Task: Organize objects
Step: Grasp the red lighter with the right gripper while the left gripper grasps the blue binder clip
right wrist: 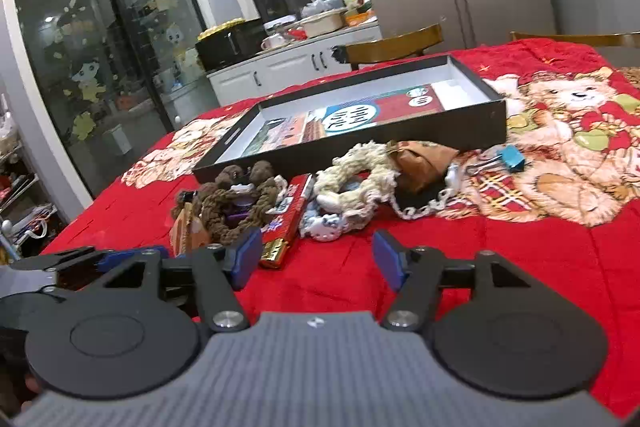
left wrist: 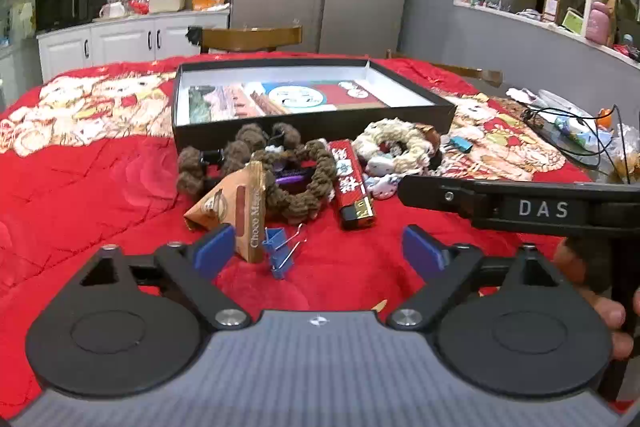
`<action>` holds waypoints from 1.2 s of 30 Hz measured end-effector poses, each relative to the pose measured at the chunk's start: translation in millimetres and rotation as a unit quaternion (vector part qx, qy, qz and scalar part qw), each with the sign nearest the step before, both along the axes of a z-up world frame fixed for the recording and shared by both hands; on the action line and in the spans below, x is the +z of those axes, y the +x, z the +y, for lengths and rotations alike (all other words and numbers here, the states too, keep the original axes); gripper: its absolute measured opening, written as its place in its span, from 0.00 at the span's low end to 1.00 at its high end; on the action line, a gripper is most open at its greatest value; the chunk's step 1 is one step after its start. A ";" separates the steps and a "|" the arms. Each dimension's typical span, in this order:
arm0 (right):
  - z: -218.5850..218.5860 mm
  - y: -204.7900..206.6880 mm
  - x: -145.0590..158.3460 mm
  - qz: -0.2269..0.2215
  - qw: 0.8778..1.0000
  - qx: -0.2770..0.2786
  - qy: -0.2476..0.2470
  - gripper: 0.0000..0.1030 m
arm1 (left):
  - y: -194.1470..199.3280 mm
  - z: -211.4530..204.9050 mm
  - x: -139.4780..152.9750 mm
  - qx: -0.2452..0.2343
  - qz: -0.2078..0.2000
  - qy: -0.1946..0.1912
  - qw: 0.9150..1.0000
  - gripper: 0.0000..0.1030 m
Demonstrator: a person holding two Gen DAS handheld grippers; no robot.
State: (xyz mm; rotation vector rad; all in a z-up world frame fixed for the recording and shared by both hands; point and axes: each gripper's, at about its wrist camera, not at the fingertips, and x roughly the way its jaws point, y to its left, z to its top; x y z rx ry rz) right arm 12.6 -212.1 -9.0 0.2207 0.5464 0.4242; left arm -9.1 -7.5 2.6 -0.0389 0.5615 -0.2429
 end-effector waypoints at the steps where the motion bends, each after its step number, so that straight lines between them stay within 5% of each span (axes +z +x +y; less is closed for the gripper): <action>1: 0.7 0.8 -0.3 0.002 1.000 0.004 0.000 0.62 | 2.3 0.4 -0.8 0.001 0.005 0.000 1.000 0.85; 9: 15.7 15.3 -4.3 0.044 0.999 0.029 -0.005 0.40 | 9.0 -1.4 -5.2 0.010 0.020 0.016 1.000 0.66; 25: 27.0 30.6 -8.0 0.073 0.995 0.058 0.019 0.26 | 14.0 -1.7 -9.3 0.005 0.032 0.009 0.999 0.62; 29: 31.9 23.5 -6.2 0.055 0.997 0.054 -0.005 0.25 | 13.5 -1.2 -9.1 0.008 0.031 0.008 0.999 0.23; 36: 26.1 23.7 -4.1 0.047 0.998 0.036 -0.004 0.19 | 10.9 -0.9 -8.9 0.008 0.029 0.009 1.000 0.19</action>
